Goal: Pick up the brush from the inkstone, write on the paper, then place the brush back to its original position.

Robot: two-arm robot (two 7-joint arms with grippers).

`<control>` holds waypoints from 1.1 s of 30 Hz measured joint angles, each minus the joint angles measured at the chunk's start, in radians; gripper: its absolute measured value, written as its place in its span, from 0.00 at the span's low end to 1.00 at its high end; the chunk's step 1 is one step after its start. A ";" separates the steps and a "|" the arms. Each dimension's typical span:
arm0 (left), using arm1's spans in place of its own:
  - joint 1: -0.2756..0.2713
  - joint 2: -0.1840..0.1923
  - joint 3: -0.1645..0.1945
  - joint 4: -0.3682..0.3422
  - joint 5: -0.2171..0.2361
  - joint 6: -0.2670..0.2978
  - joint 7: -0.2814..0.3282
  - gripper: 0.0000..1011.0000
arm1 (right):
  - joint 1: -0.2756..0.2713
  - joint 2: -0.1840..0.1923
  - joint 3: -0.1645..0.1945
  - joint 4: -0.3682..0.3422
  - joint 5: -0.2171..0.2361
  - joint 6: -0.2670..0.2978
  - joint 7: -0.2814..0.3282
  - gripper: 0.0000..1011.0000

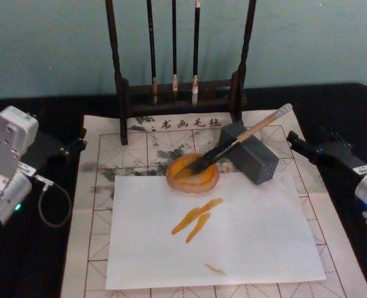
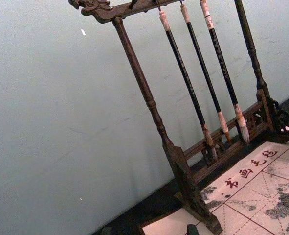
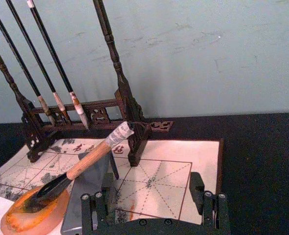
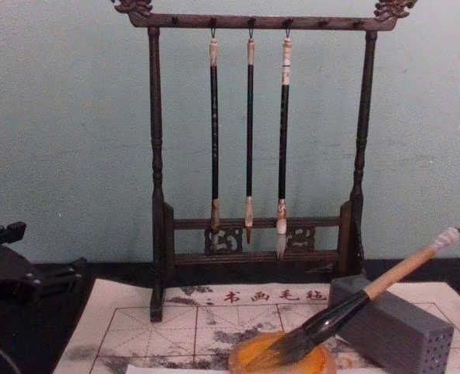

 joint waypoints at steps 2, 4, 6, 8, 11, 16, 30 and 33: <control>0.000 0.000 0.000 0.000 0.000 0.000 0.000 0.99 | 0.000 0.000 0.000 0.000 0.000 0.000 0.000 0.99; 0.000 0.000 0.000 0.000 0.000 0.000 0.000 0.99 | 0.000 0.000 0.000 0.000 0.000 0.000 0.000 0.99; 0.000 0.000 0.000 0.000 0.000 0.000 0.000 0.99 | 0.000 0.000 0.000 0.000 0.000 0.000 0.000 0.99; 0.000 0.000 0.000 0.000 0.000 0.000 0.000 0.99 | 0.000 0.000 0.000 0.000 0.000 0.000 0.000 0.99; 0.000 0.000 0.000 0.000 0.000 0.000 0.000 0.99 | 0.000 0.000 0.000 0.000 0.000 0.000 0.000 0.99; 0.000 0.000 0.000 0.000 0.000 0.000 0.000 0.99 | 0.000 0.000 0.000 0.000 0.000 0.000 0.000 0.99; 0.000 0.000 0.000 0.000 0.000 0.000 0.000 0.99 | 0.000 0.000 0.000 0.000 0.000 0.000 0.000 0.99; 0.000 0.000 0.000 0.000 0.000 0.000 0.000 0.99 | 0.000 0.000 0.000 0.000 0.000 0.000 0.000 0.99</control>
